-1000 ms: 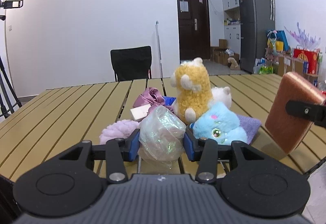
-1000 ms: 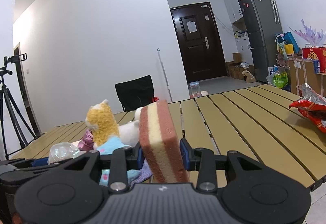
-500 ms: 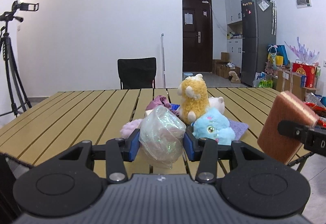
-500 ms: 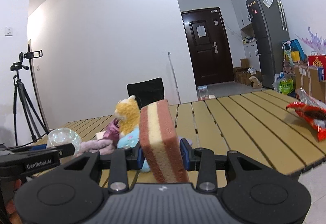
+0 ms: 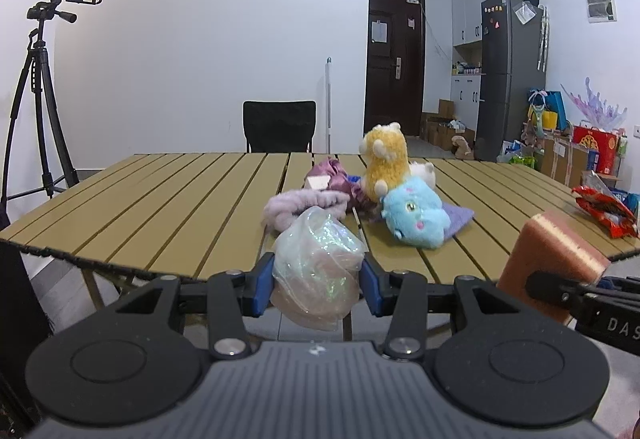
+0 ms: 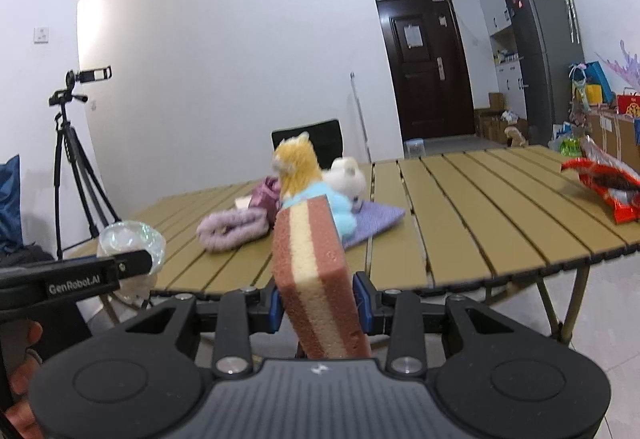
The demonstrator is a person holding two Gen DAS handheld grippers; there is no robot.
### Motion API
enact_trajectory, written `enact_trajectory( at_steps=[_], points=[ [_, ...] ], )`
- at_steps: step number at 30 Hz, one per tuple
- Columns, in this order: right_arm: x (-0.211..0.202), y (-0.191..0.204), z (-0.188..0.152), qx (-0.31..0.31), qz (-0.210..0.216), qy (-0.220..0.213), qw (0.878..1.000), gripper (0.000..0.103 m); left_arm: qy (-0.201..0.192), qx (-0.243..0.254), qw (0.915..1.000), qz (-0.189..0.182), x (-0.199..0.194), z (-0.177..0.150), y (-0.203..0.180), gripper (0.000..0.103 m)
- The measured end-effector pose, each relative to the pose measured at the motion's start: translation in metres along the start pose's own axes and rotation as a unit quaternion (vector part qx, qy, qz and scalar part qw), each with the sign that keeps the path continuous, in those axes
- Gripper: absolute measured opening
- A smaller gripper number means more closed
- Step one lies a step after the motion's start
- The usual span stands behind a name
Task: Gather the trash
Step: 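Carry the clear bag with the left gripper over the black bin while the right holds the sponge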
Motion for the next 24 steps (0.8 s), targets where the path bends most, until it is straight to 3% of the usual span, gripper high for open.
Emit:
enact_trajectory(
  at_steps=[8, 24],
  points=[
    [-0.016, 0.016, -0.037, -0.01, 0.006, 0.042, 0.999, 0.034, 0.024, 0.012, 0.9996, 0.002, -0.018, -0.031, 0.002, 0.045],
    [-0.025, 0.037, -0.11, -0.034, 0.012, 0.129, 0.991, 0.034, 0.111, 0.026, 0.9933, 0.021, -0.03, -0.109, 0.014, 0.045]
  ],
)
Point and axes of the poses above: each gripper's, at about its wrist camera, not at the fingertips, and x roughly the way its jaws point, y to its left, z to its top, the point moved 8 cm from there along x, roughly the way its jaws point, and after that the axes turned 7 degrees about y, right-handed, at the moved point
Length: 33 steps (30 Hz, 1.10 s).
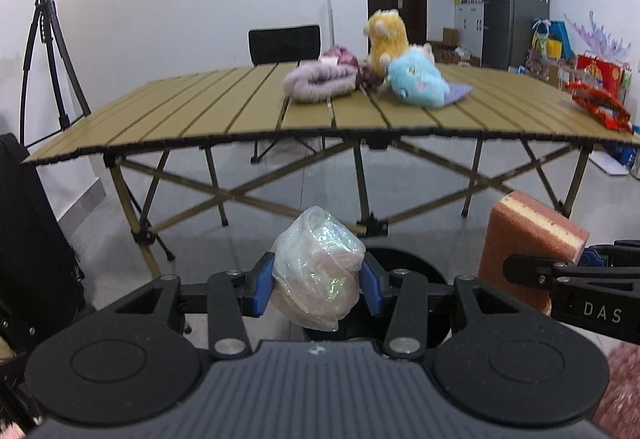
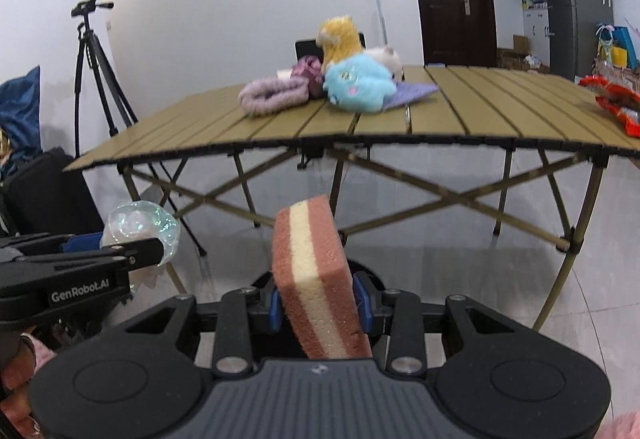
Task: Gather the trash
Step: 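Carry the clear bag with the left gripper over the black bin while the right holds the sponge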
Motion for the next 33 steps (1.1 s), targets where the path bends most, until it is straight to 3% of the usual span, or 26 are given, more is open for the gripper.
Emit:
enact_trajectory(
  at_steps=[7, 13, 23, 33],
  points=[
    [0.014, 0.002, -0.026, 0.003, -0.003, 0.042, 0.999, 0.034, 0.035, 0.003, 0.9994, 0.008, 0.01, -0.023, 0.004, 0.045],
    [0.029, -0.003, -0.044, 0.007, -0.013, 0.078, 0.997, 0.034, 0.091, -0.003, 0.9958, 0.013, 0.03, -0.046, 0.011, 0.045],
    [0.06, -0.014, -0.075, 0.019, -0.034, 0.139, 0.99, 0.034, 0.198, -0.035, 0.9794, 0.018, 0.071, -0.079, 0.029, 0.045],
    [0.08, -0.032, -0.091, 0.036, -0.058, 0.179, 0.981, 0.034, 0.249, -0.051, 0.967, 0.021, 0.091, -0.088, 0.032, 0.044]
  ],
)
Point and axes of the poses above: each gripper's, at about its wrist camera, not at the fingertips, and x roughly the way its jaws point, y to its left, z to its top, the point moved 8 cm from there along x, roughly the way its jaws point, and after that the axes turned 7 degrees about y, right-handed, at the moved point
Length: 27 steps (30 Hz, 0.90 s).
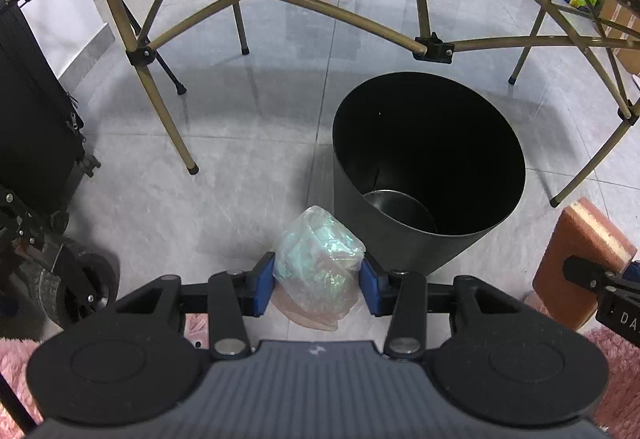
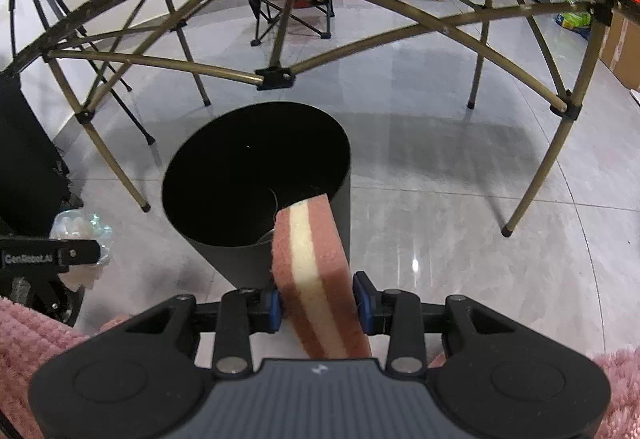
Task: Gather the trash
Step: 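Carry the clear bag with the left gripper over the black bin while the right holds the sponge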
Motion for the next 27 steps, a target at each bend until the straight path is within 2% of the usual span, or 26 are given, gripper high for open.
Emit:
enact_trajectory(
  at_steps=[11, 27],
  points=[
    [0.019, -0.021, 0.01, 0.028, -0.019, 0.013, 0.999, 0.034, 0.035, -0.025, 0.999, -0.011, 0.01, 0.015, -0.004, 0.044],
    [0.042, -0.064, 0.037, 0.072, -0.05, 0.002, 0.996, 0.034, 0.021, -0.016, 0.9994, -0.021, 0.011, 0.072, -0.044, 0.044]
  ],
)
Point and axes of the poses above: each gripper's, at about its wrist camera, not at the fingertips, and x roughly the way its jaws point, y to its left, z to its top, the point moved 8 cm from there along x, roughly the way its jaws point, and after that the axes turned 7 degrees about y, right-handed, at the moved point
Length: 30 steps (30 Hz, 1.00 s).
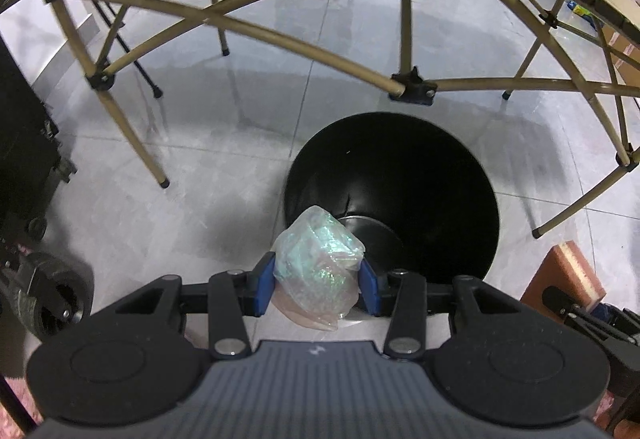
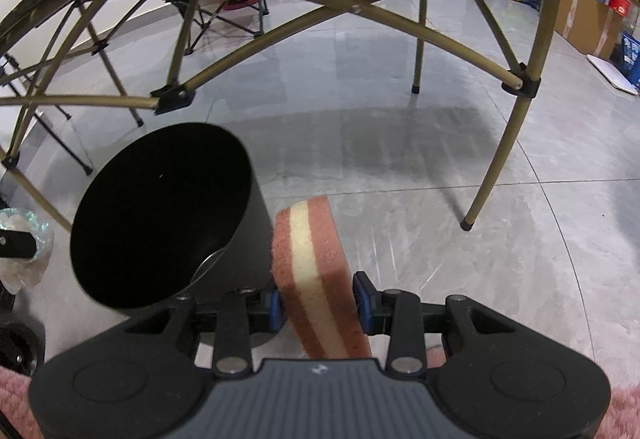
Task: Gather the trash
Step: 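Carry the clear bag with the left gripper over the black bin while the right holds the sponge, then open the left gripper to drop the clear bag into the bin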
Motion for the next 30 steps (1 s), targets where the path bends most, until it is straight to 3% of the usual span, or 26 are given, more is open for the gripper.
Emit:
enact_trajectory(
  at_steps=[17, 27, 28, 30],
  points=[
    [0.026, -0.021, 0.023, 0.021, -0.015, -0.006, 1.0, 0.034, 0.025, 0.018, 0.9989, -0.036, 0.031, 0.028, -0.065, 0.044],
    [0.033, -0.027, 0.018, 0.024, -0.014, 0.008, 1.0, 0.034, 0.037, 0.02, 0.9987, -0.03, 0.042, 0.029, -0.073, 0.045],
    [0.033, -0.027, 0.018, 0.024, -0.014, 0.008, 1.0, 0.034, 0.036, 0.02, 0.9987, -0.029, 0.041, 0.029, -0.073, 0.047],
    [0.033, -0.027, 0.018, 0.025, -0.013, 0.007, 1.0, 0.034, 0.031, 0.014, 0.9992, -0.019, 0.04, 0.03, -0.071, 0.07]
  ],
)
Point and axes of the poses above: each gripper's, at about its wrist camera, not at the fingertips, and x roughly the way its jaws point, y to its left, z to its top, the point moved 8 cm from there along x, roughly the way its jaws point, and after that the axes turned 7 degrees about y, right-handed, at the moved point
